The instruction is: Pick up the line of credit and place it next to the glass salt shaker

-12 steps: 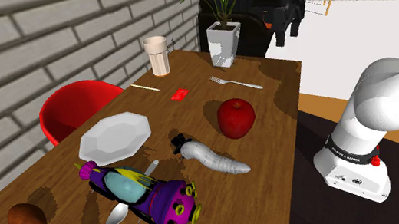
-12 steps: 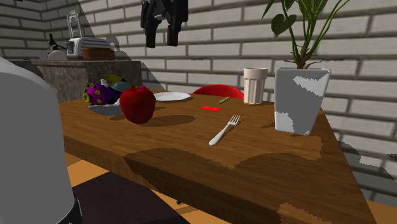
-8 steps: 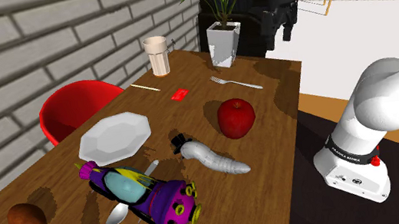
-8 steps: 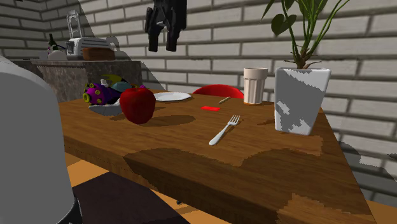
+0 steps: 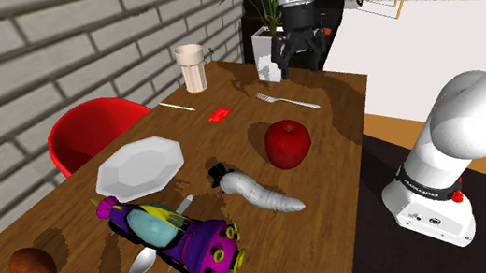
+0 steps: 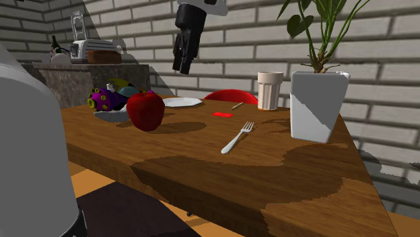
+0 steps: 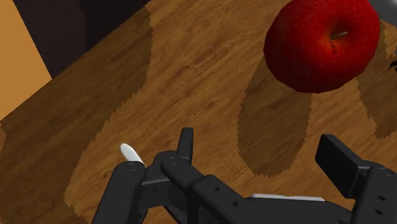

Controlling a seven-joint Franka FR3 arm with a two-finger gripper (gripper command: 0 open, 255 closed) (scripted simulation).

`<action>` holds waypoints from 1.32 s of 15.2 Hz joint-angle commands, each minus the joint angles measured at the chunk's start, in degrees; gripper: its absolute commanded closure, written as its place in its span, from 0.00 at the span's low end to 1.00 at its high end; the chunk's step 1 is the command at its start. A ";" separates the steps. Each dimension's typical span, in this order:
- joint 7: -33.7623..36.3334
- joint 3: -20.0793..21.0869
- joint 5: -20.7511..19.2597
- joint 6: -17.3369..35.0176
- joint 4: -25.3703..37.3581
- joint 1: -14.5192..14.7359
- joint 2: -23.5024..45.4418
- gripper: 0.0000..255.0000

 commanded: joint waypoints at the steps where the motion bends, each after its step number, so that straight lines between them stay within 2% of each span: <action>1: 3.96 0.81 2.17 1.73 1.86 -0.22 4.08 0.00; 9: 17.33 2.40 9.29 8.66 11.33 -0.73 21.33 0.00; 20: 32.27 1.63 18.09 15.36 28.34 -1.26 44.59 0.00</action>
